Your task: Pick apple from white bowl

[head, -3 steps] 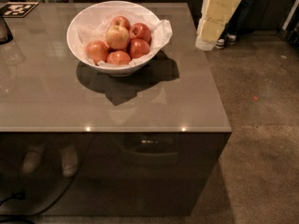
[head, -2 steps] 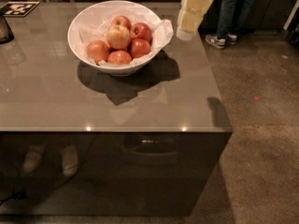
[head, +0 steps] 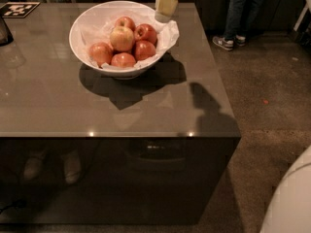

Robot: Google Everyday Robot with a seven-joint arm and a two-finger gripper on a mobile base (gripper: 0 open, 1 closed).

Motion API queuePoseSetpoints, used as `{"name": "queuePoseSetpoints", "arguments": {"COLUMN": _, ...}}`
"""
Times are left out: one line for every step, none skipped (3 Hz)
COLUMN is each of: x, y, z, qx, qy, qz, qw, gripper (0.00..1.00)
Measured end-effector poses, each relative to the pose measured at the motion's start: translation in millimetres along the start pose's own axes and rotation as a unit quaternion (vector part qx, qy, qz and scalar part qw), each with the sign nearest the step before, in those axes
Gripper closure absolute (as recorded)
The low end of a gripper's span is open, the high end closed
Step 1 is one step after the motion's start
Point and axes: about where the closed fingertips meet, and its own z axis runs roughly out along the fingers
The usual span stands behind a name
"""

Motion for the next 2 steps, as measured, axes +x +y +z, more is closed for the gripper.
{"name": "queuePoseSetpoints", "arguments": {"x": -9.2, "y": -4.7, "z": 9.1, "qx": -0.004, "qy": -0.023, "qz": -0.012, "qw": 0.9996, "gripper": 0.0}}
{"name": "queuePoseSetpoints", "arguments": {"x": -22.8, "y": -11.3, "z": 42.3, "qx": -0.036, "qy": -0.05, "qz": -0.018, "qw": 0.9979, "gripper": 0.0}}
